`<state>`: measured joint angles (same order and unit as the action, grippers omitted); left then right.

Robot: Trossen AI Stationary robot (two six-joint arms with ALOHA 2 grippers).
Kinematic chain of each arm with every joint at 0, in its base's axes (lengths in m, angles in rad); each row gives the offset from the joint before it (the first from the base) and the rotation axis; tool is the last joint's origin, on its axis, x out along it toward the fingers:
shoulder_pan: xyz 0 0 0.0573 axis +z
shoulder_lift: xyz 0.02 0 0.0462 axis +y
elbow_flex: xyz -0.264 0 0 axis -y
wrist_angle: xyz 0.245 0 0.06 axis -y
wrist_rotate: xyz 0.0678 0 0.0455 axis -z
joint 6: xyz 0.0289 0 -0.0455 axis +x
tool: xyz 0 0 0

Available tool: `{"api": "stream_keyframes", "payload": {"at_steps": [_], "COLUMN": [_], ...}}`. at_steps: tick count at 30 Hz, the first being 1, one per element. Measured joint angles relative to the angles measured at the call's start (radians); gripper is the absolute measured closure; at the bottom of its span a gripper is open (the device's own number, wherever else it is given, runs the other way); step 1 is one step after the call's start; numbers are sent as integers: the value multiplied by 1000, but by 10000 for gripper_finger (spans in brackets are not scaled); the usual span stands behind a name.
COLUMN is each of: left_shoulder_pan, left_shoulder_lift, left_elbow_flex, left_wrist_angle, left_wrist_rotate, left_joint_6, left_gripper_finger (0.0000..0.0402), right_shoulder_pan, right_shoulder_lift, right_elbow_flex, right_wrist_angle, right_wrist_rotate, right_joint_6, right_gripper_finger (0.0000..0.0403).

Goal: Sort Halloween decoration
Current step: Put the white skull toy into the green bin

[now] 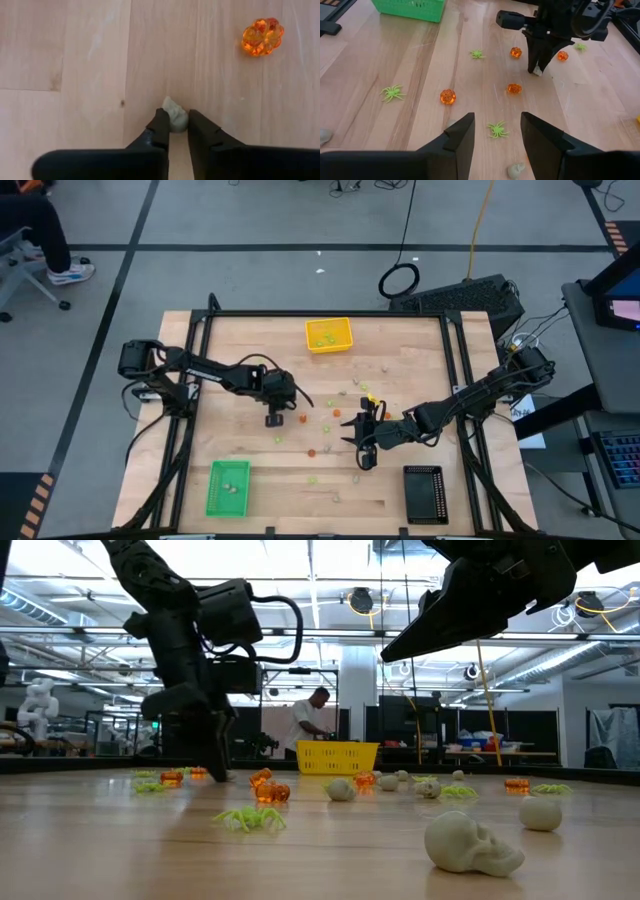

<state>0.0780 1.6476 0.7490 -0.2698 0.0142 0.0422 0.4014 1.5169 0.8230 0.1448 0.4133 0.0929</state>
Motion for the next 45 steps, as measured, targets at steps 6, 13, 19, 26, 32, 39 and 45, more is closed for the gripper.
{"api": "stream_keyframes", "payload": {"at_steps": [6,13,19,26,32,39,45], "left_shoulder_pan": [0,-1,-28,-105,-154,-214,-265], "left_shoulder_lift": [2,-65,-227,-425,-550,-602,-602], "left_elbow_flex": [-1,-6,-5,-5,-5,-4,-3], "left_wrist_angle": [8,-30,-127,-175,-173,-188,-184], "left_wrist_rotate": [3,39,67,122,108,-22,-173], "left_joint_6": [16,17,9,-11,-37,140,398], "left_gripper_finger": [370,369,368,368,368,368,368], "right_shoulder_pan": [0,0,0,0,0,0,0], "right_shoulder_lift": [0,0,0,0,0,0,0], "right_elbow_flex": [0,0,0,0,0,0,0], "right_wrist_angle": [0,-8,-12,-15,-12,3,9], "right_wrist_rotate": [0,-2,-26,-25,-25,-25,-26], "right_joint_6": [0,3,8,11,17,19,24], "right_gripper_finger": [257,257,257,257,257,257,257]}}
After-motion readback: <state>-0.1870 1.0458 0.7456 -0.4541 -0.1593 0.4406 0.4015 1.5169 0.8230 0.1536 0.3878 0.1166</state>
